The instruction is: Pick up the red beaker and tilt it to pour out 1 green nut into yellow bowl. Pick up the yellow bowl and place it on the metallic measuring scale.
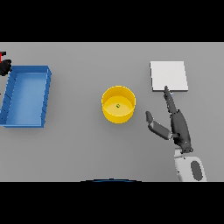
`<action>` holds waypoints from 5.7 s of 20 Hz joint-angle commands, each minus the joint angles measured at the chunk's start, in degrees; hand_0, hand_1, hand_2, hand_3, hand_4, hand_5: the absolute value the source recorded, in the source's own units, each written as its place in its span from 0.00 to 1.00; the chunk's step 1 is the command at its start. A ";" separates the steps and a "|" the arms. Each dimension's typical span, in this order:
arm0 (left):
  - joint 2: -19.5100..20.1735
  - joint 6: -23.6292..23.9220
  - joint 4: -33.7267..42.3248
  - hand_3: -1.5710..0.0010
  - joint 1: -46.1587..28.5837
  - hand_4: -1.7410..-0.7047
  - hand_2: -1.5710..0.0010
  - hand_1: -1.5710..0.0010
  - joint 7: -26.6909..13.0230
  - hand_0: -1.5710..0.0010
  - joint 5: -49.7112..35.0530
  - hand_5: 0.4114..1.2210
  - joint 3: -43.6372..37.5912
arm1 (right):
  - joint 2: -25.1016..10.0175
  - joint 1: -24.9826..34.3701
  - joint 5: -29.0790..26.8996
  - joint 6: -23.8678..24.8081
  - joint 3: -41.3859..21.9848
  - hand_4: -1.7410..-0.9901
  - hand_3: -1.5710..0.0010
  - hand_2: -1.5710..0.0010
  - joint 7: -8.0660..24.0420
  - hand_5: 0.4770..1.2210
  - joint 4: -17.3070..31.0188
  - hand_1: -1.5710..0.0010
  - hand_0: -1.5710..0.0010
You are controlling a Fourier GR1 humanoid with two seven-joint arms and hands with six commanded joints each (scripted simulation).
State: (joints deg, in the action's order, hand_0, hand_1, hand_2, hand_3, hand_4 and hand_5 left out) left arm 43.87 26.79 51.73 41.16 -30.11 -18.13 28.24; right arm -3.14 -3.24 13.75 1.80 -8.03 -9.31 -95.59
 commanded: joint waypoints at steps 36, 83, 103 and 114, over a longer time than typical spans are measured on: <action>6.20 -10.32 12.00 1.00 -7.69 0.99 1.00 1.00 8.29 1.00 -4.80 0.32 6.01 | -18.46 21.27 28.00 -14.58 -18.13 0.68 1.00 1.00 2.23 0.30 6.32 1.00 1.00; 7.66 -11.38 13.89 1.00 -9.99 0.98 1.00 1.00 10.55 1.00 -6.97 0.35 4.70 | -18.62 43.10 34.38 -32.85 -29.28 0.01 0.18 0.12 0.24 0.99 23.49 0.01 0.01; 8.73 -10.39 16.50 1.00 -10.33 0.97 1.00 1.00 7.49 1.00 -7.17 0.39 4.86 | -28.64 45.97 35.33 -23.64 -17.96 0.00 0.27 0.02 -1.65 1.00 31.99 0.00 0.00; 9.69 -10.68 17.37 1.00 -10.73 0.98 1.00 1.00 6.69 1.00 -7.20 0.37 4.96 | -25.99 50.85 37.30 -15.61 -13.90 0.00 0.16 0.08 -4.62 1.00 53.72 0.00 0.00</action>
State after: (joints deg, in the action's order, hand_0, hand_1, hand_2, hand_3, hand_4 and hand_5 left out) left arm 53.55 16.09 69.11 30.41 -23.44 -25.33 33.21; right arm -29.14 47.57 51.12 -13.82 -21.94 -13.87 -41.84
